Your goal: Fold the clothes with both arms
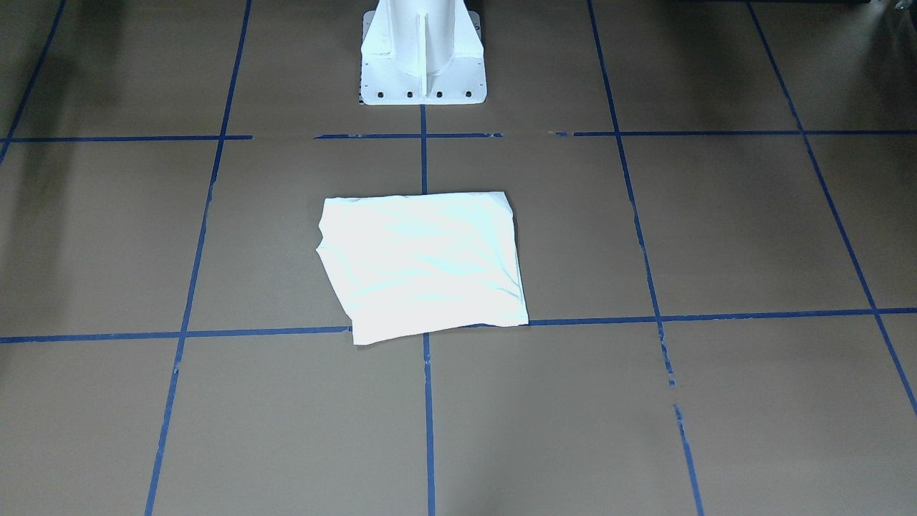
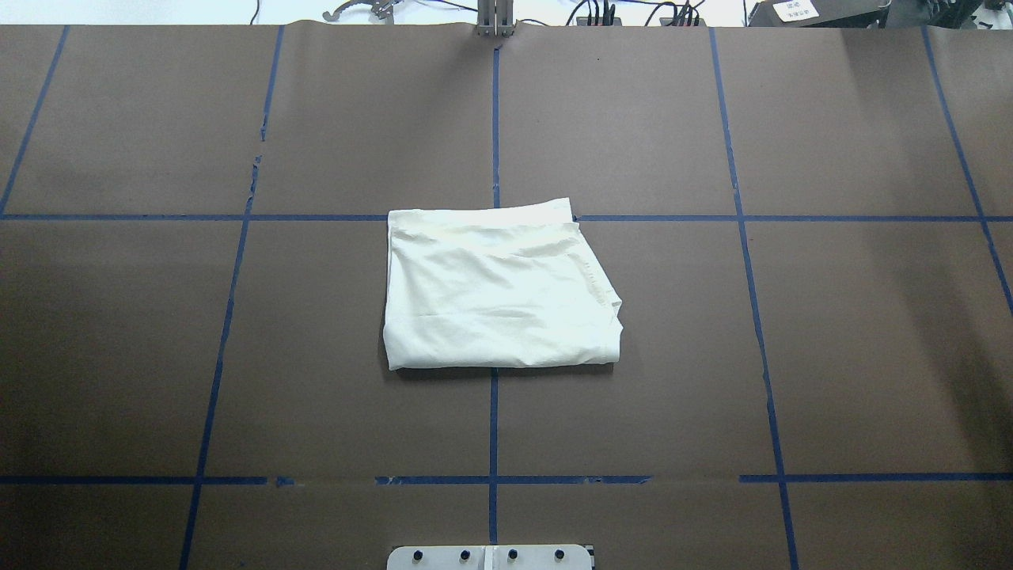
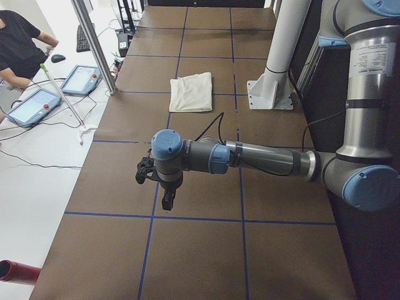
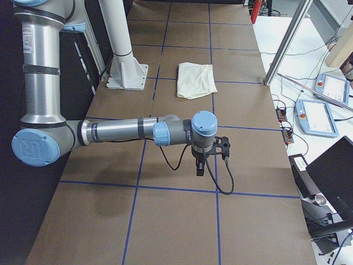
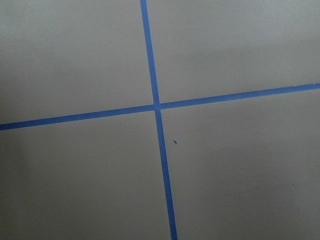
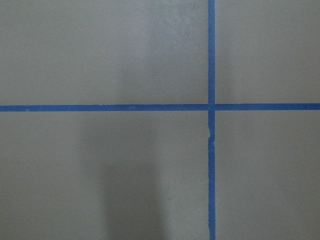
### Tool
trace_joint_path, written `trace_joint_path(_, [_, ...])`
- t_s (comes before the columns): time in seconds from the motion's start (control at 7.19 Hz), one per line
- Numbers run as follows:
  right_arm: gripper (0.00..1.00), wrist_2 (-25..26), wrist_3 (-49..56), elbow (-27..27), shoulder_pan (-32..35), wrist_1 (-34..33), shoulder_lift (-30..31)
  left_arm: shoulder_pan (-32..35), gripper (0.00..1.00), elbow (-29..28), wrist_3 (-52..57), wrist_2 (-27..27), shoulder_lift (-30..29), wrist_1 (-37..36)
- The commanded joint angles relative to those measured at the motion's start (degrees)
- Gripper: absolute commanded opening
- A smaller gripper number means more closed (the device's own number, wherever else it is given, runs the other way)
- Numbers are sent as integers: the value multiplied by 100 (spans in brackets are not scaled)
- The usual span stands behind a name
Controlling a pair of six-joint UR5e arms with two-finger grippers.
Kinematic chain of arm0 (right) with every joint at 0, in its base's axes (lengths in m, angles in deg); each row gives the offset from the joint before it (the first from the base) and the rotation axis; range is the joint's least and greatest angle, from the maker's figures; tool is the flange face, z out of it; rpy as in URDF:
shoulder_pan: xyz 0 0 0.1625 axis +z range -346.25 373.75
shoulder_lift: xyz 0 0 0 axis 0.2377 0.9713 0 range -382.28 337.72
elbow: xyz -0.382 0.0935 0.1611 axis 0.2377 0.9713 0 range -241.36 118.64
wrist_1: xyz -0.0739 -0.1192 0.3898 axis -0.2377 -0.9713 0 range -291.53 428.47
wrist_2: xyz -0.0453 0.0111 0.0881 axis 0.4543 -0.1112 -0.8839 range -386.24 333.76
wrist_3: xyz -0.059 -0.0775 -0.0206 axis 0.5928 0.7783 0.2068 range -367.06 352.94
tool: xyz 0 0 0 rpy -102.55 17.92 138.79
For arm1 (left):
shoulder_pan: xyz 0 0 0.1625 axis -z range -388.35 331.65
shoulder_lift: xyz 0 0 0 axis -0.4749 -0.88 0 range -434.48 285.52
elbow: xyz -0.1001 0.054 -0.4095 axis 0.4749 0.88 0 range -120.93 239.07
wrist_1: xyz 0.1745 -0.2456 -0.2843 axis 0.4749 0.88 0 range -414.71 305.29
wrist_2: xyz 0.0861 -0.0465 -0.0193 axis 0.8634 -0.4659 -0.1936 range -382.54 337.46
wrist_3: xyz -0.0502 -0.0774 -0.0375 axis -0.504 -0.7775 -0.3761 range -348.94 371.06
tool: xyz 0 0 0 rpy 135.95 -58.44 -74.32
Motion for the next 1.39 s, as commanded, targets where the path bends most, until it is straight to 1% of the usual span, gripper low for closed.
trace_joint_path(0.0, [100, 25, -9, -1, 0, 0, 16, 3, 100, 60, -7, -44, 5, -41])
trace_joint_path(0.14, [100, 16, 0, -70, 0, 0, 33, 3, 100, 25, -7, -166, 14, -58])
trace_joint_path(0.28, [100, 103, 35, -80, 0, -17, 77, 3, 100, 16, -7, -176, 14, -59])
trace_joint_path(0.42, [100, 104, 53, -54, 0, -26, 77, 3, 100, 94, -7, -229, 136, -50])
trace_joint_path(0.56, [100, 113, 62, 51, 0, -35, 95, 3, 100, 43, -7, -508, 137, -6])
trace_joint_path(0.7, [100, 130, 62, 139, 0, -26, 104, 3, 100, 129, -16, -711, 146, 12])
trace_joint_path(0.83, [100, 122, 62, 157, 0, -17, 95, -6, 100, 69, -7, -713, 146, 20])
trace_joint_path(0.97, [100, 78, 62, 245, 0, 0, 121, 2, 100, 147, -16, -713, 163, 12])
trace_joint_path(1.25, [100, 25, 62, 228, 0, -9, 51, -6, 100, 113, -7, -660, 155, 12])
